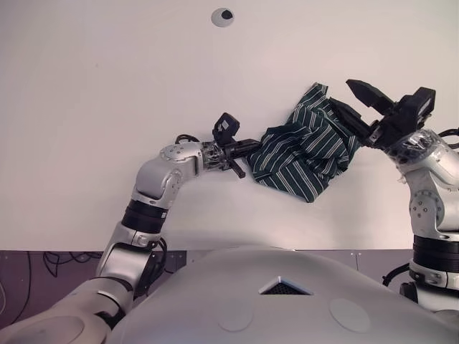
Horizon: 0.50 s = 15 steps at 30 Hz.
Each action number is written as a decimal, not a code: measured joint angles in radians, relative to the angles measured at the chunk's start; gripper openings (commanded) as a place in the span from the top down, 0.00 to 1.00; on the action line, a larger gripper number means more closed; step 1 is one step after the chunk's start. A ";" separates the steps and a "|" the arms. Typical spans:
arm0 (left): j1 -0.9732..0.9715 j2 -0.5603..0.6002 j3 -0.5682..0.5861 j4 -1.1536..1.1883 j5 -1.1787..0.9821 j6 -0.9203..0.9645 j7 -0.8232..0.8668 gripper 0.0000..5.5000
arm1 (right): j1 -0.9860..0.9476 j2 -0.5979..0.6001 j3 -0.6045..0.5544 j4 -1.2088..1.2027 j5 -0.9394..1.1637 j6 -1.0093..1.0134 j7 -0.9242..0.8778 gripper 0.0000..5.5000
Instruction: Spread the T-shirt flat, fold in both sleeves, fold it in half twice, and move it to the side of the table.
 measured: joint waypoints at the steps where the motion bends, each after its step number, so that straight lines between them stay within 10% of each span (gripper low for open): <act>1: 0.000 0.000 0.000 -0.003 0.000 0.000 0.000 1.00 | 0.000 0.000 0.000 0.000 0.000 0.000 -0.003 0.59; 15: -0.035 0.085 0.200 -0.289 -0.132 -0.159 -0.125 1.00 | -0.017 0.031 0.008 0.053 -0.054 -0.055 -0.006 0.59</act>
